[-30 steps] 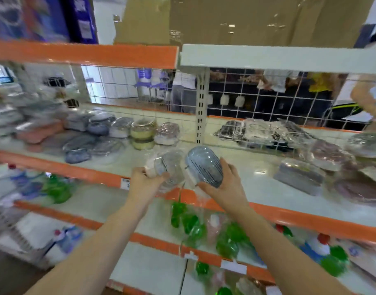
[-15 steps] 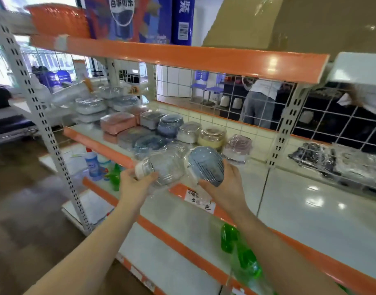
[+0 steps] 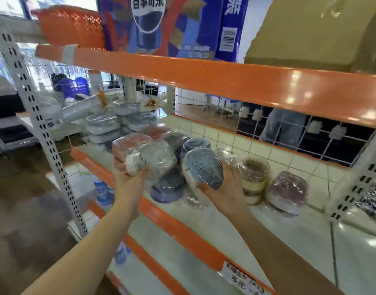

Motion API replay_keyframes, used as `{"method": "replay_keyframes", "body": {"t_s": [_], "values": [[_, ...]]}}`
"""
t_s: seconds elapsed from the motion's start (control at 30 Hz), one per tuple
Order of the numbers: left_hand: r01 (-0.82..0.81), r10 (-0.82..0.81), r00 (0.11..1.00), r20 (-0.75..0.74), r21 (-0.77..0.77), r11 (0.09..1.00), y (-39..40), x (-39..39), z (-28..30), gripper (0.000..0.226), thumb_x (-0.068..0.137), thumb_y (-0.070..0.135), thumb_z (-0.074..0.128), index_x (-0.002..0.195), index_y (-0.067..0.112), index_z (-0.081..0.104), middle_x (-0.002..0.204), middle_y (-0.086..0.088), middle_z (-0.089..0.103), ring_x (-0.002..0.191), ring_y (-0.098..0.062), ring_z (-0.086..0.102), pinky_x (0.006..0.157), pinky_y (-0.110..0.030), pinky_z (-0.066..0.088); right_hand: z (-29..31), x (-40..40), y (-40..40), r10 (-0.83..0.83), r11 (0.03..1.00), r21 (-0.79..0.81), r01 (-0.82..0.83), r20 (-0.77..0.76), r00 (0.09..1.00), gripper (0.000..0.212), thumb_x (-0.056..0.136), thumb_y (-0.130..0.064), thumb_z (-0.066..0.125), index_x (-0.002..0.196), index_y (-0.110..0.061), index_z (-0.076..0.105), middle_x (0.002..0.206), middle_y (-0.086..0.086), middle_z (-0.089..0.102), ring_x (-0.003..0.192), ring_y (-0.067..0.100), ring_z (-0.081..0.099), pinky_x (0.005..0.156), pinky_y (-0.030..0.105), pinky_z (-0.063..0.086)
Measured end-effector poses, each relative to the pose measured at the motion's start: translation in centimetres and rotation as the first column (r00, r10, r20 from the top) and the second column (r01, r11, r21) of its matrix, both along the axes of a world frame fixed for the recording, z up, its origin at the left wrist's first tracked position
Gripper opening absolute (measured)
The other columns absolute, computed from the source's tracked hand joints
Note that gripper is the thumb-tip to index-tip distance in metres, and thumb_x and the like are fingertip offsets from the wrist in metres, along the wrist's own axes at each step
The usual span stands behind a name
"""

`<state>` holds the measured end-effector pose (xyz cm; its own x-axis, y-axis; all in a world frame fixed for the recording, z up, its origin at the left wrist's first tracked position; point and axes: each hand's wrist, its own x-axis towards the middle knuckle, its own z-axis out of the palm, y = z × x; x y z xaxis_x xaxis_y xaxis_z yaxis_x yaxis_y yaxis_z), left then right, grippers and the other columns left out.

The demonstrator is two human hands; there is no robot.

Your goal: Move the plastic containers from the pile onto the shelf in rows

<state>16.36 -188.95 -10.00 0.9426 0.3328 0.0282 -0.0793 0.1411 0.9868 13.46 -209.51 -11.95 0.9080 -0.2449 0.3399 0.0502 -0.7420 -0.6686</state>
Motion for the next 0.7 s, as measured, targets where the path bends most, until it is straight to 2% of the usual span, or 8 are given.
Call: {"method": "replay_keyframes", "body": {"t_s": [0.07,0.23,0.27,0.33,0.37,0.4,0.5,0.7], "values": [[-0.003,0.003,1.0,0.005,-0.031,1.0,1.0,1.7,0.1,0.038,0.084,0.005,0.069,0.106,0.014,0.039,0.091,-0.001,0.056,0.098,-0.026,0.057,0.095,-0.045,0.047,0.0,1.6,1.0,0.013,1.0,-0.013,-0.014,-0.024,1.0,0.091,0.073,-0.047,0.074,0.146,-0.022,0.027,0.143,0.002,0.037,0.132,0.02,0.03,0.106,0.032,0.028],[-0.003,0.003,1.0,0.004,-0.043,0.999,4.1,6.1,-0.4,0.051,0.076,0.008,0.076,0.111,0.008,0.039,0.109,-0.016,0.061,0.105,-0.035,0.061,0.096,-0.053,0.047,-0.5,5.0,4.2,0.031,1.0,0.002,-0.031,-0.048,0.998,0.094,0.074,-0.045,0.074,0.148,-0.02,0.023,0.144,0.002,0.033,0.133,0.019,0.03,0.11,0.035,0.031],[0.003,-0.003,1.0,0.013,-0.042,0.999,4.8,7.0,-0.5,0.053,0.074,0.01,0.078,0.112,0.007,0.04,0.107,-0.016,0.061,0.103,-0.035,0.061,0.093,-0.051,0.049,-0.5,5.7,4.9,0.021,1.0,0.002,-0.021,-0.037,0.999,0.093,0.073,-0.046,0.074,0.148,-0.021,0.024,0.143,0.001,0.034,0.132,0.019,0.031,0.109,0.035,0.032],[0.014,-0.014,1.0,0.027,-0.015,1.0,6.4,9.0,-0.4,0.051,0.076,0.01,0.077,0.11,0.007,0.04,0.099,-0.011,0.06,0.091,-0.029,0.063,0.078,-0.036,0.056,-0.4,7.2,6.5,0.003,1.0,0.0,-0.003,-0.019,1.0,0.092,0.072,-0.047,0.075,0.147,-0.022,0.027,0.142,0.001,0.036,0.131,0.019,0.033,0.108,0.037,0.034],[0.012,-0.012,0.999,0.037,0.005,1.0,7.2,10.0,-0.4,0.05,0.077,0.011,0.077,0.111,0.004,0.041,0.098,-0.011,0.061,0.085,-0.024,0.063,0.07,-0.03,0.055,-0.3,8.0,7.5,-0.002,1.0,0.008,0.002,-0.013,1.0,0.093,0.072,-0.047,0.075,0.147,-0.021,0.027,0.142,0.001,0.036,0.131,0.019,0.033,0.109,0.038,0.033],[0.013,-0.014,0.999,0.049,0.025,1.0,8.3,11.2,-0.4,0.054,0.075,0.014,0.079,0.113,0.002,0.043,0.101,-0.014,0.062,0.084,-0.023,0.063,0.069,-0.029,0.054,-0.2,8.9,8.5,-0.007,1.0,0.021,0.007,-0.001,1.0,0.093,0.071,-0.046,0.076,0.147,-0.021,0.028,0.142,0.001,0.036,0.131,0.019,0.033,0.109,0.039,0.033],[0.037,-0.041,0.997,0.062,0.065,0.997,11.5,14.5,0.1,0.057,0.073,0.02,0.081,0.112,0.005,0.042,0.11,-0.02,0.062,0.095,-0.028,0.062,0.085,-0.044,0.051,-0.1,11.3,12.0,-0.045,0.998,0.048,0.044,0.035,0.998,0.092,0.07,-0.043,0.077,0.146,-0.021,0.03,0.137,0.003,0.039,0.129,0.02,0.036,0.105,0.038,0.036],[0.137,-0.145,0.988,0.062,0.118,0.984,18.2,20.6,0.7,0.051,0.077,0.02,0.078,0.109,0.013,0.038,0.103,-0.011,0.061,0.098,-0.028,0.062,0.088,-0.046,0.051,0.0,15.3,19.0,-0.168,0.983,0.084,0.166,0.016,0.986,0.086,0.072,-0.047,0.075,0.143,-0.02,0.035,0.138,0.002,0.038,0.127,0.02,0.037,0.104,0.041,0.039]]}}
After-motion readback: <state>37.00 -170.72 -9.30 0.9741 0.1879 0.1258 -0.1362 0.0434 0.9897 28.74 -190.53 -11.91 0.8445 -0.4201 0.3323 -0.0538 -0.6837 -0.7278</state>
